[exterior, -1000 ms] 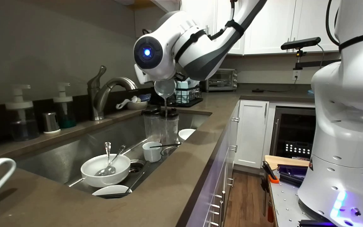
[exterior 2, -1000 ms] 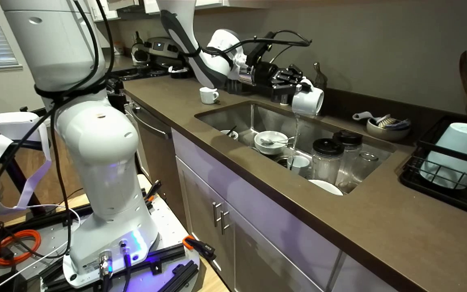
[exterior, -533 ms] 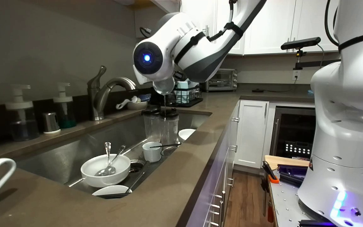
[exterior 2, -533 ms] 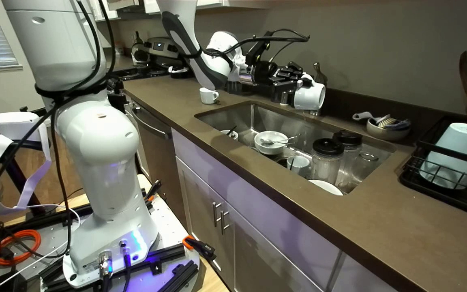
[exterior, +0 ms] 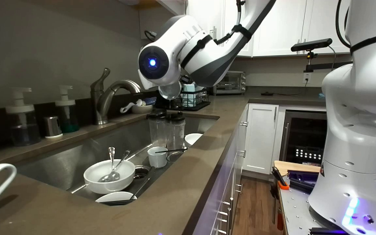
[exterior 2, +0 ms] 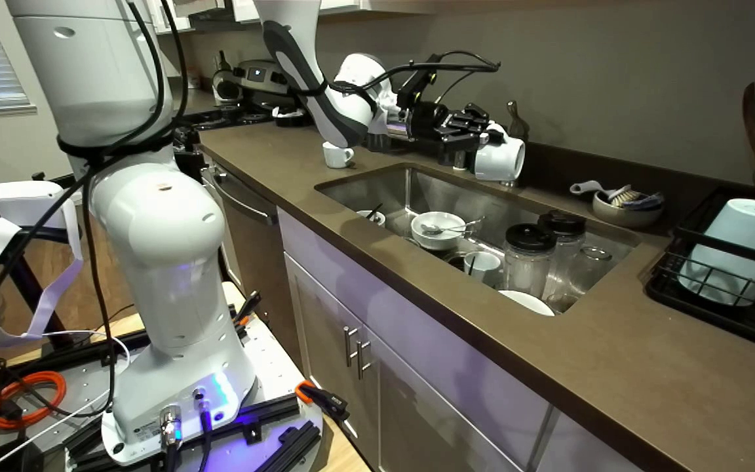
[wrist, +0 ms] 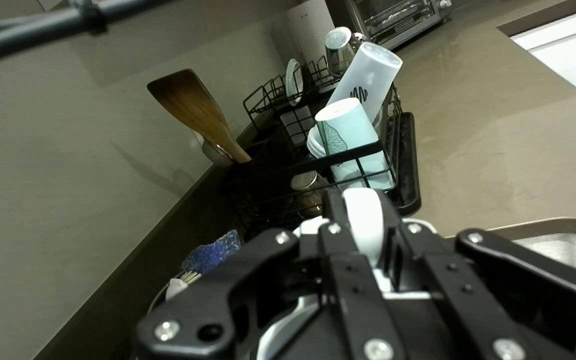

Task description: Pick the mug to the right of the sink, empty its content into the sink, then put it on the left side of the sink counter

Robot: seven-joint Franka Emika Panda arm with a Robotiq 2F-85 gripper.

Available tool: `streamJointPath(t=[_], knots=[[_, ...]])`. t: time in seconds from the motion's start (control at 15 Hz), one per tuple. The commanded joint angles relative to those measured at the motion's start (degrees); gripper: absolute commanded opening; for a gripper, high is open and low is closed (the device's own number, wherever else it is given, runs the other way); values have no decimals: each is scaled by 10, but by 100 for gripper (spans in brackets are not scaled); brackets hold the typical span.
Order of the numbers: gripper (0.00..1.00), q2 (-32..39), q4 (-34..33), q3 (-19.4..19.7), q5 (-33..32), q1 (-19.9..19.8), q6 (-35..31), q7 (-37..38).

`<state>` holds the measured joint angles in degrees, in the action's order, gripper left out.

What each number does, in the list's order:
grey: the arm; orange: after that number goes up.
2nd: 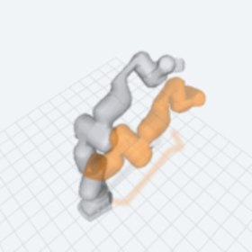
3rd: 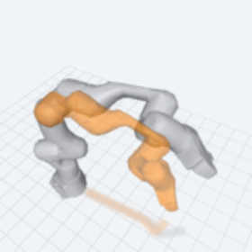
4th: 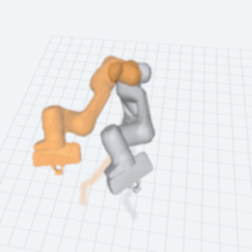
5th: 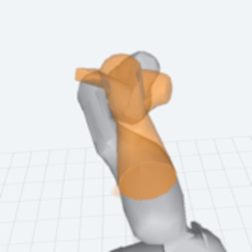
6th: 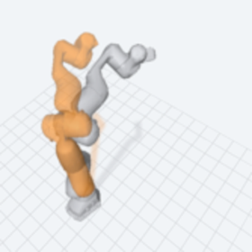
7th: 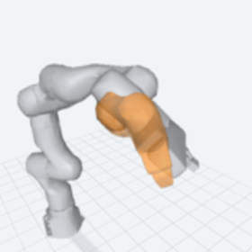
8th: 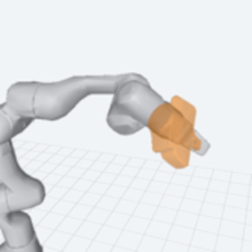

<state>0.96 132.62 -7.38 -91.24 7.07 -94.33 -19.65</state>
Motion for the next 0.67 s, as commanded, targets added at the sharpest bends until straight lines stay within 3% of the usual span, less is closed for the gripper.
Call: streamJointPath(t=[0.0,0.13,0.2,0.6], knots=[[16,1,-1,0,0,1,1,0],[16,1,-1,0,0,1,1,0],[4,1,-1,0,0,1,1,0],[4,-16,20,-15,80,11,-57,-6]])
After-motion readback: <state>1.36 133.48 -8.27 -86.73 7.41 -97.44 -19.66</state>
